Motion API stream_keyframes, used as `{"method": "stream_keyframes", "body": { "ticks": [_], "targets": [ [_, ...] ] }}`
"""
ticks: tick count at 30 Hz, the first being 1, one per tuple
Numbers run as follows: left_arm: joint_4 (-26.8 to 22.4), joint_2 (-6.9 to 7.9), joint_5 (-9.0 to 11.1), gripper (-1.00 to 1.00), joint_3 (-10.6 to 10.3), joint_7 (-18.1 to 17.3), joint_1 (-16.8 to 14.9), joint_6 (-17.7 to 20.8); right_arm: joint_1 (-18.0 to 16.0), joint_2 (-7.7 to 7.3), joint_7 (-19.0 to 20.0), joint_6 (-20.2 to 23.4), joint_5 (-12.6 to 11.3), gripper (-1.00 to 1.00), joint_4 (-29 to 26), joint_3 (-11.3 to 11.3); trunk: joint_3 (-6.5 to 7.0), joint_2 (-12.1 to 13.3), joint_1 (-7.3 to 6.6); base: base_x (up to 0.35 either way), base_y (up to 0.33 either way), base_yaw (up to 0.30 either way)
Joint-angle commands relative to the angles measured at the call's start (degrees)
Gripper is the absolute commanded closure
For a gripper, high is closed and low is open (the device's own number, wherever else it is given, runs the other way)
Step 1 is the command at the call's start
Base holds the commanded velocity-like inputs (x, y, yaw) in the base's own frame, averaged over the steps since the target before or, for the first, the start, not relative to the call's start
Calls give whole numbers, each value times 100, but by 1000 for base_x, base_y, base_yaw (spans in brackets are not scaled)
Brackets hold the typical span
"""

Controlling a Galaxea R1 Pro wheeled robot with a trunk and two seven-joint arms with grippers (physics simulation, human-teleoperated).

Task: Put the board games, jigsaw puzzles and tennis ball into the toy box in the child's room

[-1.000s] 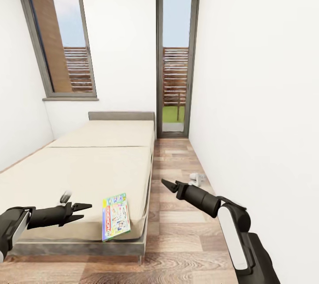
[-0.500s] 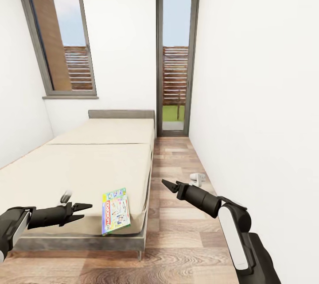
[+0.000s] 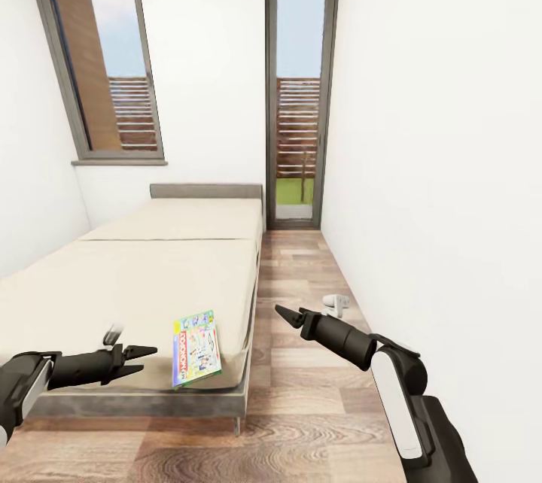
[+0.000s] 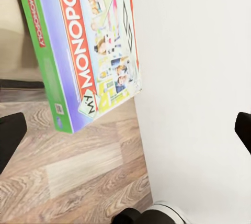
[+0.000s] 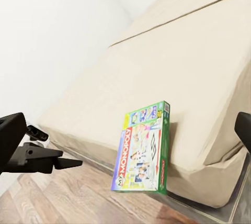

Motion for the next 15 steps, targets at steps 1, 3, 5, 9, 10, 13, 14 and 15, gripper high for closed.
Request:
{"method": "stream_keyframes", "body": {
  "ticks": [1, 3, 5, 9, 10, 13, 14, 15],
  "targets": [
    [0, 1, 19, -100, 3, -8, -3, 52, -4, 5, 10, 34, -8, -100, -3, -6, -25, -44, 21, 0, 0, 0],
    [0, 2, 19, -100, 3, -9, -3, 55, -4, 6, 10, 31, -8, -100, -3, -6, -61, -124, 65, 0, 0, 0],
    [0, 1, 19, -100, 4, -10, -3, 57, -4, 9, 10, 30, -8, -100, -3, -6, -97, -205, 109, 0, 0, 0],
    [0, 3, 22, -100, 4, -13, -3, 59, -4, 14, -2, 28, -8, -100, -3, -6, -168, -365, 197, 0, 0, 0],
    [0, 5, 21, -100, 4, -12, -3, 59, -4, 12, -6, 28, -8, -100, -3, -6, -186, -405, 219, 0, 0, 0],
    [0, 3, 24, -100, 4, -11, -3, 59, -4, 11, -12, 28, -8, -100, -3, -7, -240, -526, 285, 0, 0, 0],
    [0, 2, 25, -100, 4, -11, -3, 59, -4, 10, -13, 28, -8, -100, -3, -6, -258, -566, 307, 0, 0, 0],
    [0, 3, 26, -100, 4, -11, -3, 59, -4, 10, -14, 28, -8, -100, -3, -6, -276, -606, 329, 0, 0, 0]
  ]
}}
